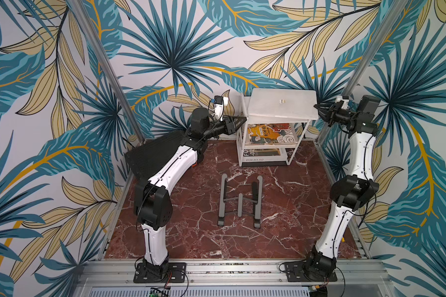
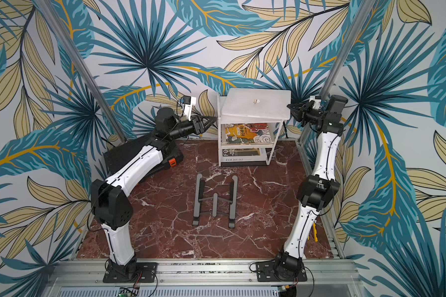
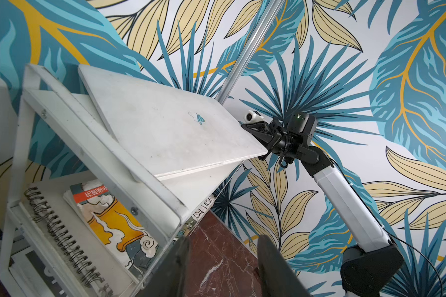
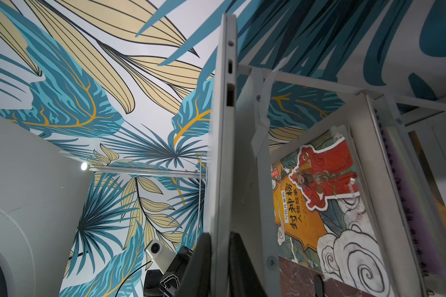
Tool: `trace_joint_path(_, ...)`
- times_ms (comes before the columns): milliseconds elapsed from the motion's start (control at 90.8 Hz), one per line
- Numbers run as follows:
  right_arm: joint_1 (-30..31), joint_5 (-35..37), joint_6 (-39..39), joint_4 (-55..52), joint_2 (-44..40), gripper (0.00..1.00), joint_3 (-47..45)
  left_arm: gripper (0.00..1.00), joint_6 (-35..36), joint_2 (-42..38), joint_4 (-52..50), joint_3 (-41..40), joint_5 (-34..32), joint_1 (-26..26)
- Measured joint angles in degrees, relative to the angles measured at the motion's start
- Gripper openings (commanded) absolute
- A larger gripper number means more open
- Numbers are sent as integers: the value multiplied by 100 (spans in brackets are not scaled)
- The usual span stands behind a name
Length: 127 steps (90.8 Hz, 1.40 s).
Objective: Close the laptop lid and set it aside
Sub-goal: Place the laptop on the shelf.
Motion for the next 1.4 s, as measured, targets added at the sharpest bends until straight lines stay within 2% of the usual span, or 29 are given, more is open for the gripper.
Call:
trace_joint_path(198, 7, 133, -76, 107, -2, 29, 13, 46, -107, 2, 140, -83, 9, 0)
trace_joint_path(286, 7, 197, -227, 74, -13, 30, 20, 46, -129, 2, 197, -114, 9, 0)
trace_joint_path(496, 9, 308, -426, 33, -31, 47, -7, 47, -146, 2, 302, -181, 9, 0)
trace_joint_path(804, 57, 457, -879, -149, -503, 55, -345, 51, 28, -66, 256, -310, -116, 0)
trace_joint_path(837, 61, 474, -914, -192, -542, 58, -345, 51, 61, -92, 221, -328, -138, 0)
trace_joint_path(903, 63, 503, -997, -332, -603, 71, -352, 52, 107, -170, 210, -374, -173, 0)
trace_joint_path(958, 66, 538, -1165, -428, -627, 75, -367, 52, 151, -267, 201, -444, -214, 2)
trace_joint_path(1046, 68, 643, -1379, -640, -693, 75, -422, 55, 254, -466, 151, -588, -323, 11)
trace_joint_path(1113, 68, 688, -1488, -752, -758, 76, -492, 62, 378, -636, 70, -682, -433, 13)
trace_joint_path(1190, 68, 728, -1569, -800, -787, 75, -505, 63, 485, -820, 11, -772, -562, 26)
trace_joint_path(1267, 68, 763, -1626, -850, -798, 69, -505, 63, 577, -994, -4, -863, -656, 50)
trace_joint_path(1399, 74, 863, -1731, -966, -807, 64, -542, 64, 684, -1252, -33, -1032, -789, 98)
